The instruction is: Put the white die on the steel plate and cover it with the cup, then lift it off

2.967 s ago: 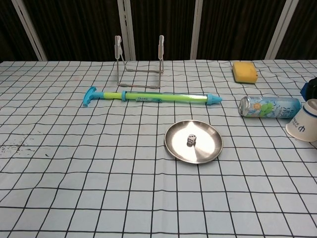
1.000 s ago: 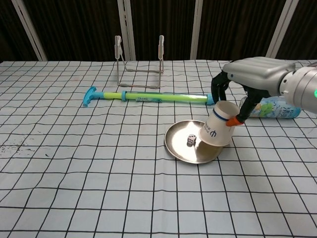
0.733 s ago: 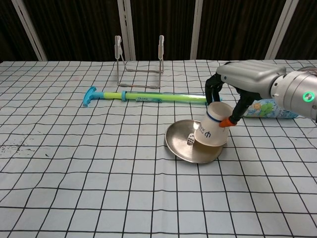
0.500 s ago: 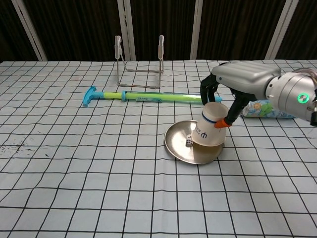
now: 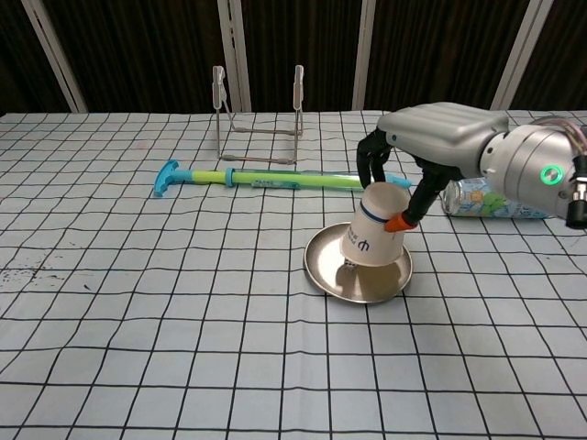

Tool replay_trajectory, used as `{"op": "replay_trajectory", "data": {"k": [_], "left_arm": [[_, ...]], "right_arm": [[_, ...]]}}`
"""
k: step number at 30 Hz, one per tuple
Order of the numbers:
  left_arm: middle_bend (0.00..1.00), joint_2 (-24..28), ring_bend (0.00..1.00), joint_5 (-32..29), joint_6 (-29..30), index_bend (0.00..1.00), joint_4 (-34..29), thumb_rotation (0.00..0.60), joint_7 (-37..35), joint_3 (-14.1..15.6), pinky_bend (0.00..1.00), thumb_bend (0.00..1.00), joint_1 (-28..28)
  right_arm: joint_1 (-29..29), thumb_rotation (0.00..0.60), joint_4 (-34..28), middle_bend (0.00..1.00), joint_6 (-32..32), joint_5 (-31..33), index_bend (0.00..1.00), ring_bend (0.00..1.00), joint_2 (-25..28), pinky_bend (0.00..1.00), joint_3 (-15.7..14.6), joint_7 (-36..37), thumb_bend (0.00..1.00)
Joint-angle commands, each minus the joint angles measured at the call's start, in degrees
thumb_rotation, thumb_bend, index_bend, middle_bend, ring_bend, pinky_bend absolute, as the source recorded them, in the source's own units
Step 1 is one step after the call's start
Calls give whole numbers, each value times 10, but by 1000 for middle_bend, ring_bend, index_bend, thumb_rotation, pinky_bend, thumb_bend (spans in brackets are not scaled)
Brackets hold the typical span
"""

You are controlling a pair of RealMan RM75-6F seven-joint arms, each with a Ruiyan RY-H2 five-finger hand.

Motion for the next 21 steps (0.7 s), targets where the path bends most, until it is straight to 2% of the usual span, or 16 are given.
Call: {"op": "replay_trajectory", "data": {"k": [1,21], "left_arm": [[0,0,0,-1,-1,202,0,600,1,-1,95,678,0],[0,0,0,-4,-4,202,-1,600,1,-3,95,678,-3]], "right_arm": [[2,600,0,525,-1,2,561,290,-4,0,-1,-2,358],[18,600,56,525,-23,14,561,290,-44,0,-10,14,359]]}}
